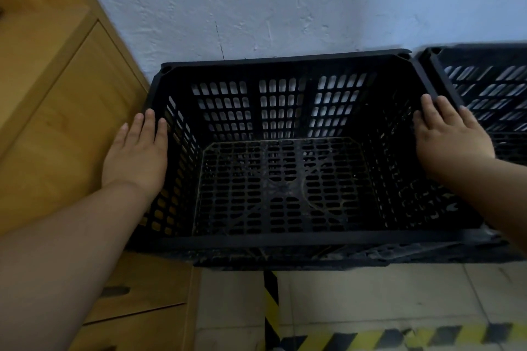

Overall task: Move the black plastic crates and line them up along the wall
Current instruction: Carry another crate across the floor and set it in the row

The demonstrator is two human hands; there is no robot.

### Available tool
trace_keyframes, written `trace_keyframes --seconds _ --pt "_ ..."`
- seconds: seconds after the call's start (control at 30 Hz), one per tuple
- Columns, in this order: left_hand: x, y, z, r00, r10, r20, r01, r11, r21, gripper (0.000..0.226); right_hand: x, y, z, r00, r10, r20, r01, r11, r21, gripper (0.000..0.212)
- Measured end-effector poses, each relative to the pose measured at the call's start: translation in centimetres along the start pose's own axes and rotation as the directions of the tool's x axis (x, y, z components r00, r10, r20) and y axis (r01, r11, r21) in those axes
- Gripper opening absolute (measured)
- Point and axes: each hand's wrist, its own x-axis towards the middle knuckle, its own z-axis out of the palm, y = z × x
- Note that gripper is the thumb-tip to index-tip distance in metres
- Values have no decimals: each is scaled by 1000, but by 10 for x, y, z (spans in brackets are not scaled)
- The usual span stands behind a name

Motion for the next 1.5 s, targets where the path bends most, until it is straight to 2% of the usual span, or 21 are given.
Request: trace_keyframes --seconds 0.5,0.73,0.97,1.13,1.5 --pt "-7 2 1 999 37 -29 -38 999 -12 73 -15 2 0 997 13 74 -13 1000 6 56" --pt "-7 2 3 997 43 -58 -45 998 -33 68 -19 2 2 997 17 71 -22 997 71 56" --pt "-6 1 6 996 48 -81 -51 998 -42 68 -24 -2 3 997 42 61 -46 996 76 71" --pt "-5 -1 11 994 55 -98 -61 996 -58 72 -21 -2 7 999 40 28 -43 995 94 60" --pt "-4 -1 17 991 56 -120 -63 996 -62 74 -11 0 5 1000 16 9 -17 997 80 60"
